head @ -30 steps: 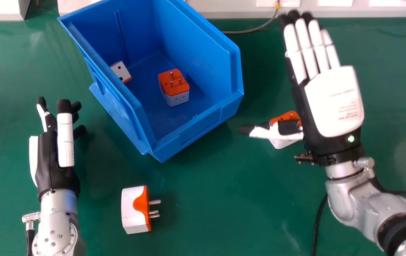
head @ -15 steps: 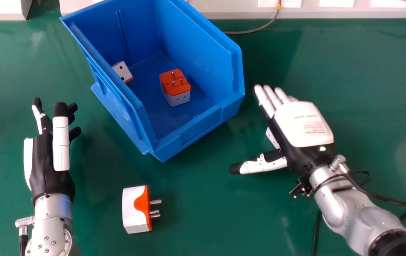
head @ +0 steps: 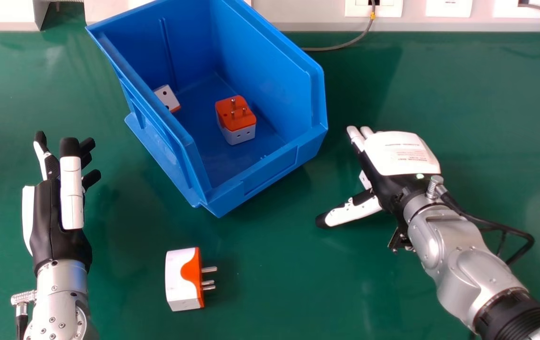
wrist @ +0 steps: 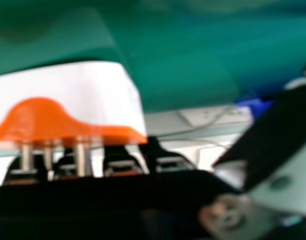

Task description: Pick all objects and put in blue box

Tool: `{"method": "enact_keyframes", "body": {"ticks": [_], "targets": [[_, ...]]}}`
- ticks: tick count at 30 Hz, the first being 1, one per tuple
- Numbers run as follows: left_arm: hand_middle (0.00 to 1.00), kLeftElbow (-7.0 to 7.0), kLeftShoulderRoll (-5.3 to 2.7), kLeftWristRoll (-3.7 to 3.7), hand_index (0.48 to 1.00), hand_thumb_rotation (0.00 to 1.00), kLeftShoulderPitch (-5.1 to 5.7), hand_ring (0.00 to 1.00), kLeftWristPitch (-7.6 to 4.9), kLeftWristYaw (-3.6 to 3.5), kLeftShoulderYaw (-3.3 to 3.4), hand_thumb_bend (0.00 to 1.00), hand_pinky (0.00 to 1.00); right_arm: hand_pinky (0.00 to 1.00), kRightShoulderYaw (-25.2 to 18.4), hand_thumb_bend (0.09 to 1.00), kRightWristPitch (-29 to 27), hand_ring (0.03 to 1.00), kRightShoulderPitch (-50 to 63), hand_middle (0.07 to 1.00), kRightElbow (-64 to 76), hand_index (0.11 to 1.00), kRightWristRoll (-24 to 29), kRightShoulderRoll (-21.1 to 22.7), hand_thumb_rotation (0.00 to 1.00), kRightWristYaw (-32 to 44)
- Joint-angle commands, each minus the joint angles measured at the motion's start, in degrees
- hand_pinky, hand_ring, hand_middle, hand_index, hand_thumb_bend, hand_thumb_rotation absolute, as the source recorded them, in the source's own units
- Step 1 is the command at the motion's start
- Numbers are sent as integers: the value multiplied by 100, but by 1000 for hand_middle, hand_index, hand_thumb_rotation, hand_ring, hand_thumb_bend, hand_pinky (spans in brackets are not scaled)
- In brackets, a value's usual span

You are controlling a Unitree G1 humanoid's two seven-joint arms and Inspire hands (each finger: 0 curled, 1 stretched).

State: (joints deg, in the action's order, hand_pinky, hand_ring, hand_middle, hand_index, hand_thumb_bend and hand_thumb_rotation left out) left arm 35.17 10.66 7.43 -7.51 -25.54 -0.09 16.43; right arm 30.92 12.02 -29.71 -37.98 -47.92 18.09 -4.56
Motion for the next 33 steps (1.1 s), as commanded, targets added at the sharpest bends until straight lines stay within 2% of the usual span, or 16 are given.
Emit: {"method": "enact_keyframes", "body": {"ticks": [1,11,12,13,14,15,16,19,20,21,22,23,25,26,28,33], "targets": [[864,-76,54,50,947,988,-23,905,-66,-35,49,934,850,842,22,941,230,931,168,977,-144,927,7,40,488,246],[864,-102,57,77,946,988,-12,911,-33,-88,84,937,858,850,-112,958,539,927,216,976,151,902,216,-38,406,539],[864,-116,58,73,946,988,-7,911,-28,-95,81,937,859,853,-141,952,505,927,253,976,248,894,242,-8,360,542],[864,-124,60,71,946,988,-4,911,-26,-102,80,937,859,853,-163,952,470,927,290,976,347,894,264,28,360,531],[864,-126,63,69,946,988,-2,912,-25,-108,82,937,860,849,-191,940,422,927,328,974,450,882,284,69,306,501],[864,-123,67,68,946,988,-4,912,-23,-113,86,937,860,849,-234,940,350,927,357,974,520,882,318,95,306,427],[864,-120,70,68,947,989,-7,912,-20,-116,90,940,861,789,-279,909,278,894,383,949,561,850,359,106,245,348],[864,-139,68,62,947,989,0,912,-8,-111,94,940,861,789,-380,909,19,894,473,949,627,850,493,127,245,81],[865,-124,72,61,947,989,-10,913,-8,-112,97,944,861,689,-417,825,-125,803,511,865,639,787,548,135,196,-42],[865,-106,77,59,947,989,-20,913,-11,-113,99,944,861,689,-455,825,-285,803,539,865,614,787,590,136,196,-186],[865,-91,83,61,948,990,-27,913,-13,-120,102,947,861,616,-479,759,-424,723,551,792,568,739,615,136,156,-301],[865,-92,83,68,948,990,-28,913,-10,-125,106,947,861,616,-498,759,-548,723,560,792,528,739,640,140,156,-393],[865,-102,80,75,948,990,-25,914,-4,-130,109,949,861,516,-513,665,-687,611,561,695,469,656,671,148,100,-485],[865,-104,79,76,948,990,-24,914,-3,-131,110,949,861,516,-516,665,-722,611,558,695,448,656,678,149,100,-505],[866,-104,79,76,949,990,-24,914,-3,-132,111,948,860,453,-520,605,-762,539,549,633,412,601,681,148,64,-529],[866,-119,68,86,949,990,-15,914,-4,-137,112,947,860,412,-542,566,-973,493,570,594,428,565,721,166,40,-665]]}}
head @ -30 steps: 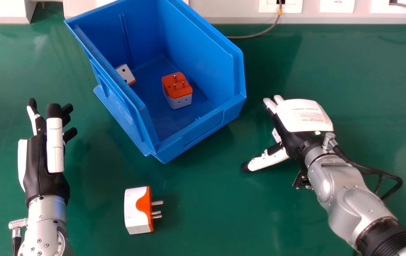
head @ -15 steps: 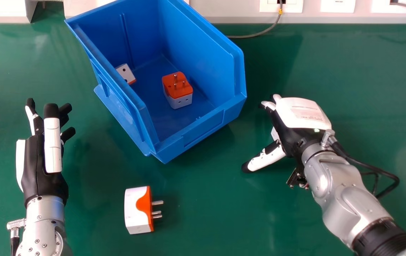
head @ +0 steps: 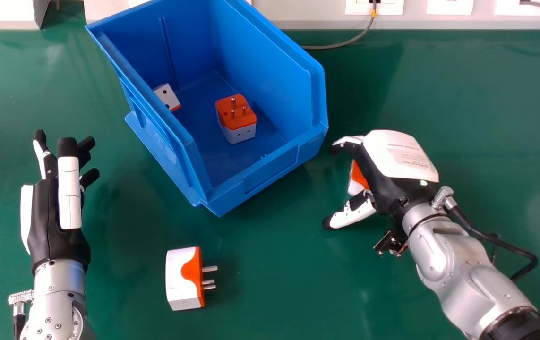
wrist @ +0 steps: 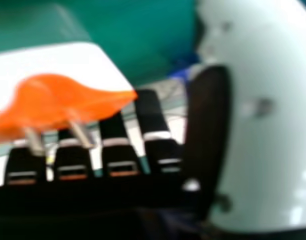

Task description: Pick all objects and put in blue box

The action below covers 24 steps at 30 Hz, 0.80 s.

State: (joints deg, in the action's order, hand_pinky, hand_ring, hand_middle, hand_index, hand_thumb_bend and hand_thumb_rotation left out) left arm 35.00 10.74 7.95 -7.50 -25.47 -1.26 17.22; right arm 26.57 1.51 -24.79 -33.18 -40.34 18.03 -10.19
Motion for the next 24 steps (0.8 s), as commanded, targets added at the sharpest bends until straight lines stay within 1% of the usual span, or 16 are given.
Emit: {"method": "enact_keyframes", "body": {"ticks": [1,8,13,24], "targets": [[866,-94,64,35,949,990,-18,914,-12,-24,33,949,860,397,-116,552,25,476,76,578,-71,557,-34,172,32,-134],[867,-108,74,31,950,990,-7,915,-11,-31,30,953,860,369,-176,525,-273,444,67,548,-163,539,22,203,16,-232],[867,-110,82,28,950,991,-11,916,7,-23,33,957,859,354,-213,511,-359,423,75,530,-172,537,21,197,8,-286],[868,-162,59,29,950,991,10,916,34,-5,33,956,859,337,-332,500,-714,412,123,520,-198,533,41,195,2,-578]]}}
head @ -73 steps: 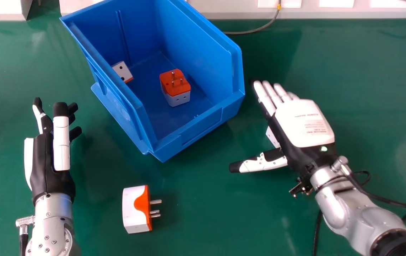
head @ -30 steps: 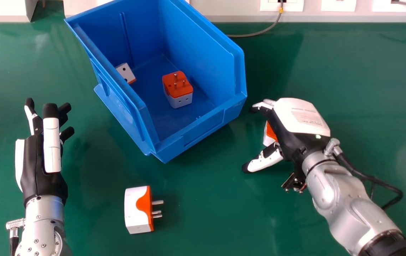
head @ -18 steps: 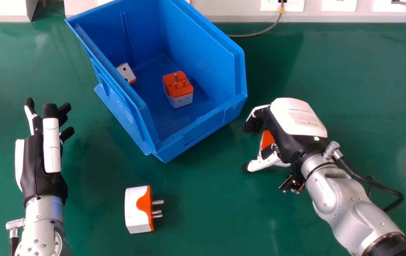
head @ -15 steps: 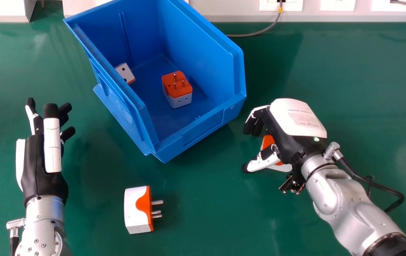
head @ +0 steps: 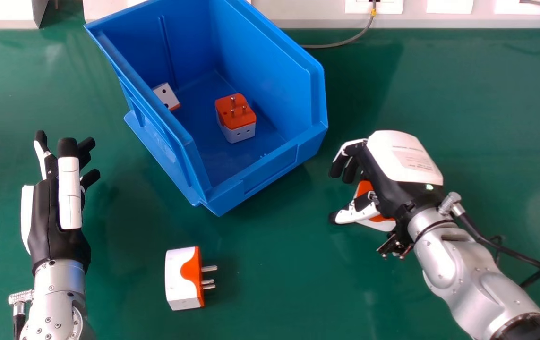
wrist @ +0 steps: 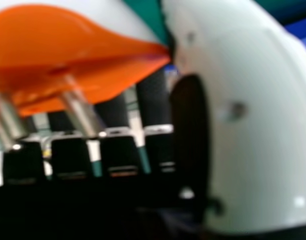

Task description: Pick all objects and put in blue box

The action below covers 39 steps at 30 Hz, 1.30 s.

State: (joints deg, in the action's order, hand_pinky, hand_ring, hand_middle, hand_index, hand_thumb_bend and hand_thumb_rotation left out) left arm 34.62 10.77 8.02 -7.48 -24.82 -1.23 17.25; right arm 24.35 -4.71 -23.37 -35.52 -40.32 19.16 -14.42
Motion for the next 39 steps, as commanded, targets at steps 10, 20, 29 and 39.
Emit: {"method": "enact_keyframes", "body": {"ticks": [10,20,29,39], "targets": [[868,-148,51,22,950,991,16,916,-6,-6,33,955,859,332,-267,498,-581,416,23,525,-33,522,130,51,1,-577],[868,-173,51,8,950,991,37,916,-2,2,28,954,858,333,-300,497,-1046,416,-55,516,-304,527,-13,53,0,-1340],[868,-128,50,5,950,990,15,916,-7,-5,22,952,858,345,-302,499,-1019,425,-116,513,-345,509,-157,134,0,-1675],[868,-43,70,13,951,989,2,918,-51,-45,29,948,860,346,-540,498,519,434,510,526,1991,505,-164,420,0,402]]}}
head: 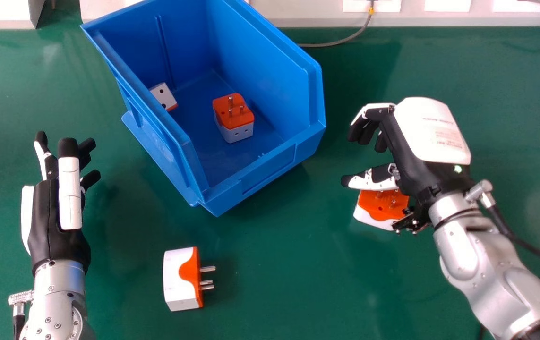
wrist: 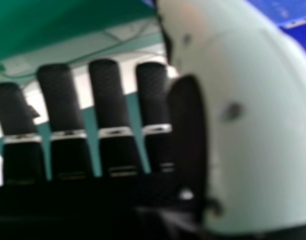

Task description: Pick all objects and put in blue box

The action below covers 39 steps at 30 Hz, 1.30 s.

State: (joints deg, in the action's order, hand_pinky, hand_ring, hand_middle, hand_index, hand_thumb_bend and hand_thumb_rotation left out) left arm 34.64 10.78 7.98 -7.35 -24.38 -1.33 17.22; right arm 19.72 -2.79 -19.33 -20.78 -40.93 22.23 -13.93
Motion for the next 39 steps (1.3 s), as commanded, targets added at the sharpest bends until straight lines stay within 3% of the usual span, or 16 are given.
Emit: {"method": "enact_keyframes", "body": {"ticks": [1,2,3,6,7,9,12,14,17,22,27,35,39], "targets": [[868,-49,65,23,951,989,-1,919,-99,-39,33,947,860,338,-33,497,676,437,188,531,878,508,-256,170,0,736],[868,-49,62,31,950,989,6,919,-107,-46,36,946,861,379,17,586,1040,478,253,574,1213,540,-429,225,0,1143],[868,-30,64,38,950,989,4,919,-116,-55,41,946,861,379,63,586,1420,478,294,574,1533,540,-608,282,0,1625],[868,46,78,67,950,988,-13,919,-141,-93,69,949,861,574,195,789,2422,669,263,746,2296,687,-1110,367,61,3040],[868,27,73,64,950,988,1,919,-145,-96,68,949,861,574,217,789,2608,669,244,746,2443,687,-1202,374,61,3338],[868,13,71,66,950,988,20,919,-159,-108,65,951,862,681,238,865,2815,781,259,837,2651,784,-1317,381,113,3688],[868,43,85,87,950,988,21,920,-177,-134,74,951,862,729,282,893,2974,825,305,870,2826,822,-1440,395,135,3976],[869,76,97,105,951,988,24,920,-195,-161,88,951,863,824,341,932,3051,888,291,917,2846,886,-1531,392,173,4171],[869,103,103,135,952,988,27,921,-222,-204,97,953,863,910,428,966,3111,943,227,958,2782,942,-1679,403,214,4403],[875,152,99,165,953,987,29,927,-278,-267,124,955,871,971,437,990,3113,982,194,987,2714,981,-1744,386,254,4478],[878,167,97,147,954,987,40,930,-306,-282,144,956,875,993,441,999,3088,996,230,997,2742,996,-1771,380,271,4437],[879,294,117,203,954,982,8,931,-373,-346,205,939,876,1000,480,1000,3087,1000,193,1000,2494,1000,-1819,267,278,4311],[878,273,105,221,953,981,23,930,-366,-366,217,937,876,1000,555,1000,3019,1000,94,1000,1879,1000,-1747,129,268,4052]]}}
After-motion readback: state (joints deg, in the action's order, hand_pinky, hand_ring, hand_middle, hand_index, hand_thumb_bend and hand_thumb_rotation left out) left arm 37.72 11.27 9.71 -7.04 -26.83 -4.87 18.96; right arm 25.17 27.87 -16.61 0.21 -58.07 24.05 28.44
